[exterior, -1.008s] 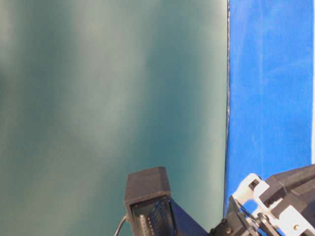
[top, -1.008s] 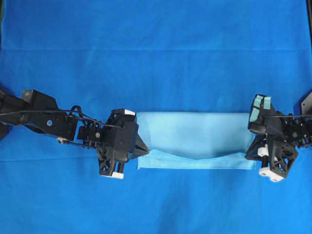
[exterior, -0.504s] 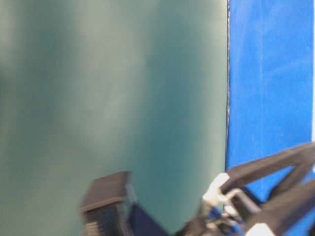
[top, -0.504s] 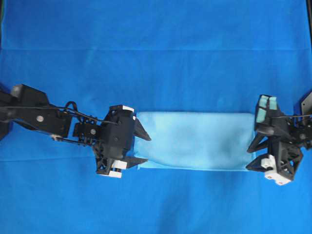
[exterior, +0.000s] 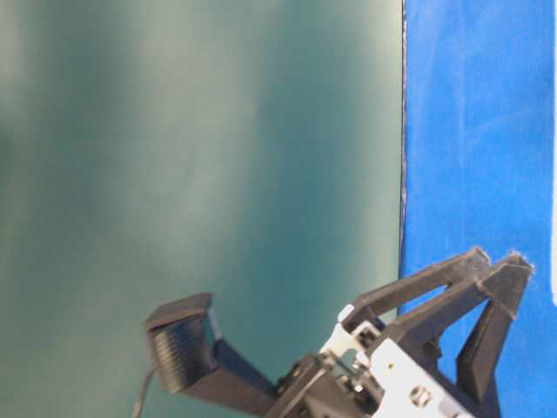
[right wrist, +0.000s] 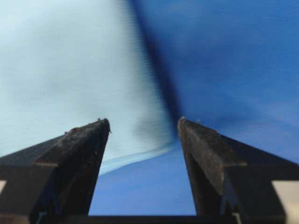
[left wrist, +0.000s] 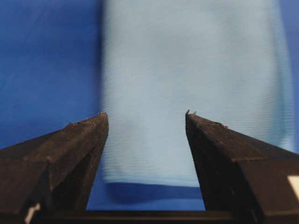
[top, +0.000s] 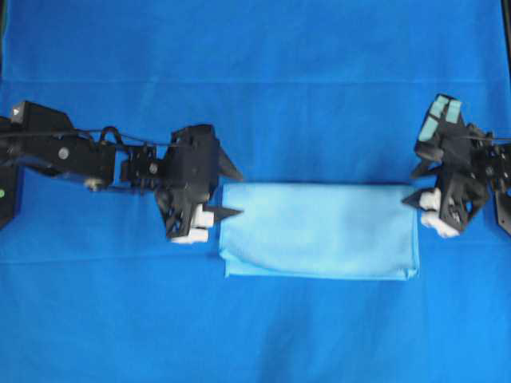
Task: Fold the light blue towel.
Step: 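Release the folded edge and raise both grippers, then pinch the folded towel's top corners with both grippers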
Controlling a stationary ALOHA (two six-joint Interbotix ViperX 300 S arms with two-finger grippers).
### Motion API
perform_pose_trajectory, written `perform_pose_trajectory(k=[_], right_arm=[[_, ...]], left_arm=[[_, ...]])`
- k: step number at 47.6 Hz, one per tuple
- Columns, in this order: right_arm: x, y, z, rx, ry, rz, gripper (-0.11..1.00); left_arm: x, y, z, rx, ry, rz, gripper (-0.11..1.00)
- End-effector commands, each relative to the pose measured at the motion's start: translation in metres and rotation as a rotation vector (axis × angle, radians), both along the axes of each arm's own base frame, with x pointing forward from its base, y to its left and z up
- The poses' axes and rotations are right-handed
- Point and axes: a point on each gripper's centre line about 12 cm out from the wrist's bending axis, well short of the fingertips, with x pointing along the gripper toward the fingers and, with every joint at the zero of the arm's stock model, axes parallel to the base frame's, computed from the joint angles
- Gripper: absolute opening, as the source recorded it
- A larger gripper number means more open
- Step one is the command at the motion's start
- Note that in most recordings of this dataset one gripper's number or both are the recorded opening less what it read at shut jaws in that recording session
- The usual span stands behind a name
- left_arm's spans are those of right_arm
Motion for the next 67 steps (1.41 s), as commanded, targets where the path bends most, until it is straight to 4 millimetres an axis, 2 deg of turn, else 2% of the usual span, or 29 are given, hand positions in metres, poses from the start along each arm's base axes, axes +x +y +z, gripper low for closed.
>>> perform_pose_trajectory(k=[1,13,19,23,27,31,33,35,42,49,54,67], right_arm=[[0.005,-0.005,-0.001,-0.022,0.011,-0.001,0.63],[0.007,-0.012,-0.023,-0.028,0.071,-0.011,0.62],[0.008,-0.012,-0.028,-0.024,0.076,-0.007,0.63],[0.008,-0.011,-0.029,-0.027,0.076,-0.001,0.6],[0.008,-0.011,-0.029,-0.03,0.077,0.006,0.48],[0.008,-0.011,-0.029,-0.031,0.075,0.007,0.23],[0.008,-0.011,-0.029,-0.032,0.075,0.008,0.1],[0.008,-0.011,-0.028,-0.032,0.074,0.008,0.01],[0.008,-0.012,-0.028,-0.033,0.071,0.01,0.01],[0.009,-0.012,-0.024,-0.034,0.057,0.008,0.01],[0.01,-0.012,-0.013,-0.038,0.025,0.003,0.01],[0.001,-0.011,0.04,-0.06,-0.082,-0.012,0.01]], left_arm=[[0.006,0.009,0.002,0.001,-0.011,0.022,0.65],[0.01,0.025,-0.03,0.0,0.06,0.064,0.63],[0.011,0.026,-0.04,-0.001,0.092,0.065,0.56],[0.011,0.023,-0.043,-0.001,0.115,0.056,0.44],[0.009,0.018,-0.045,0.003,0.141,0.04,0.26],[0.008,0.015,-0.046,0.01,0.157,0.025,0.08],[0.008,0.013,-0.046,0.017,0.161,0.014,0.03],[0.008,0.012,-0.046,0.02,0.163,0.007,0.02],[0.009,0.011,-0.045,0.023,0.163,0.004,0.02],[0.013,0.011,-0.034,0.017,0.157,0.008,0.02],[0.016,0.011,-0.017,0.014,0.161,0.008,0.02],[0.013,0.008,0.057,0.006,0.124,0.004,0.02]])
